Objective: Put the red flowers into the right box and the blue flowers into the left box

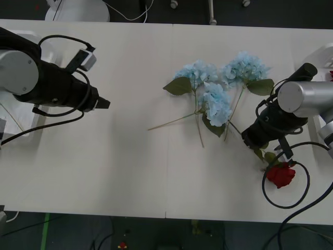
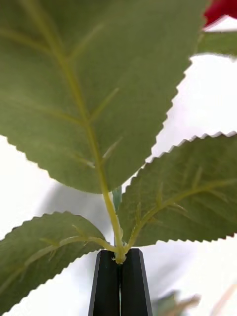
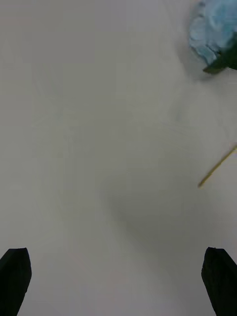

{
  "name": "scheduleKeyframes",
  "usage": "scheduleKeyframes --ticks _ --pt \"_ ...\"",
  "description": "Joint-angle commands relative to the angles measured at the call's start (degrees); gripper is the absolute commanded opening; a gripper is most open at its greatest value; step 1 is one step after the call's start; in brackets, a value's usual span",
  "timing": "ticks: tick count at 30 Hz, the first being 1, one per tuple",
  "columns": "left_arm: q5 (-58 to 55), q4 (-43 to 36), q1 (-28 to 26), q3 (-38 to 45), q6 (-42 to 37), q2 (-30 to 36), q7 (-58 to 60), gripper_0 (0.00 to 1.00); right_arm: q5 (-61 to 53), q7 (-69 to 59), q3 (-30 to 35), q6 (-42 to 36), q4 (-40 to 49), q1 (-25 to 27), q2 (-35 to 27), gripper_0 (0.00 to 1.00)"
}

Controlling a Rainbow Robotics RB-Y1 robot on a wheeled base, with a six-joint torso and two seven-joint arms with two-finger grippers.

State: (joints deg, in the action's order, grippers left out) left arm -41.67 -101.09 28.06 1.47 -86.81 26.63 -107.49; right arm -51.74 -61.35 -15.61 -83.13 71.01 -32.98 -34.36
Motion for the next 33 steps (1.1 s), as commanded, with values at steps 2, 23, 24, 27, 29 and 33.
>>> scheduleKeyframes --ticks 2,23,24,27,29,33 --pt "0.01 1.78 -0.37 -6.39 6.75 -3.60 -7.47 1.00 -3.45 7.65 0.58 -3.79 8.27 0.63 -7.30 0.00" --pt "6.43 3.89 0.07 -12.10 14.04 -6.07 -9.75 1.00 -8.55 73.21 0.84 -18.29 22.86 -0.86 -21.36 0.00" --pt "5.99 3.98 -0.02 -10.79 13.95 -5.98 -9.75 1.00 -8.46 75.94 0.76 -18.47 22.95 -1.30 -21.71 0.00" --pt "3.70 4.06 -0.28 -6.04 12.28 -5.89 -9.49 1.00 -7.76 85.08 0.84 -18.82 22.60 -3.67 -23.03 0.00" --pt "1.68 3.98 -0.19 -1.82 10.09 -5.89 -9.49 1.00 -6.26 93.87 1.02 -18.91 21.54 -5.34 -24.26 0.00" --pt "-1.83 4.06 -0.19 2.92 8.68 -5.45 -9.40 1.00 -5.74 106.00 1.46 -18.64 15.48 -8.59 -24.79 0.00"
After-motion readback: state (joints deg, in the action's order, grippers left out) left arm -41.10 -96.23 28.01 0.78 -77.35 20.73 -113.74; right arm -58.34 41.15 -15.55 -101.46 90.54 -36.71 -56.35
